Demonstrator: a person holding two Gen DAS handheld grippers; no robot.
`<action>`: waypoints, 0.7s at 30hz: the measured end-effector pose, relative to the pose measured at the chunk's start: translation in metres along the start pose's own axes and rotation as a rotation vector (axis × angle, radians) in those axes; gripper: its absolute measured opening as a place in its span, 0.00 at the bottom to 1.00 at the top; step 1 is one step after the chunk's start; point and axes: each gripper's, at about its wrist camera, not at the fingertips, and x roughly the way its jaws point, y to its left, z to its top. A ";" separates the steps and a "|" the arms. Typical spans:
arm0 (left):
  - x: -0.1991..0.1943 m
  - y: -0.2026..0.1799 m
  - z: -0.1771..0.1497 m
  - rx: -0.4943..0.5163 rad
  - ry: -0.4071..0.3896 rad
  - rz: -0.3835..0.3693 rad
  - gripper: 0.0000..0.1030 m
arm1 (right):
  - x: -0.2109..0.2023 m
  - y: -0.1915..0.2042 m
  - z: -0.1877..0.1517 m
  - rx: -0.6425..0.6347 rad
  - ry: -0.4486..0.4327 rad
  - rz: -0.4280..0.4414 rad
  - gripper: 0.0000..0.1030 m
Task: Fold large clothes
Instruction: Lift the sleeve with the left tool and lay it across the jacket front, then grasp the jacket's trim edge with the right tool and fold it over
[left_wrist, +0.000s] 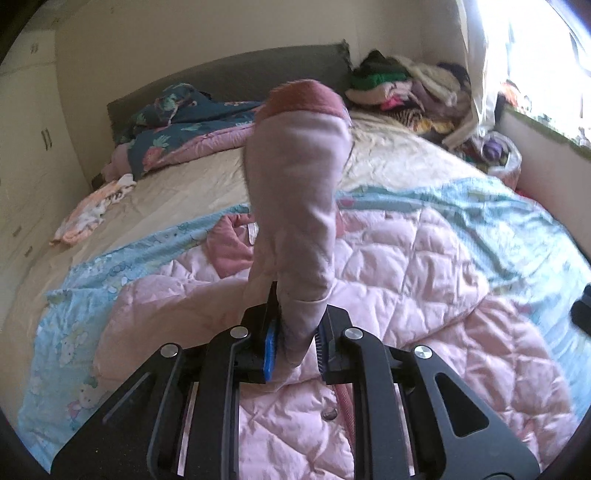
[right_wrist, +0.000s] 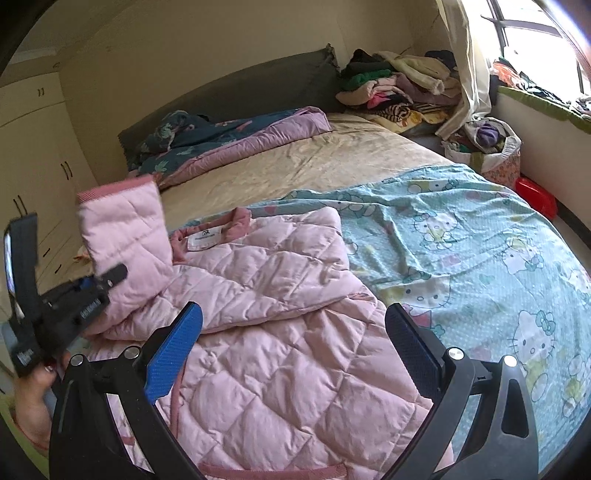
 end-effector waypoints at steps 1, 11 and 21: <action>0.004 -0.006 -0.003 0.022 0.009 0.004 0.12 | 0.001 -0.002 0.000 0.003 0.000 -0.003 0.96; 0.023 -0.048 -0.030 0.186 0.096 -0.044 0.47 | 0.016 -0.020 -0.007 0.033 0.034 -0.038 0.96; -0.004 -0.035 -0.049 0.178 0.132 -0.236 0.90 | 0.029 -0.024 -0.010 0.042 0.066 -0.061 0.96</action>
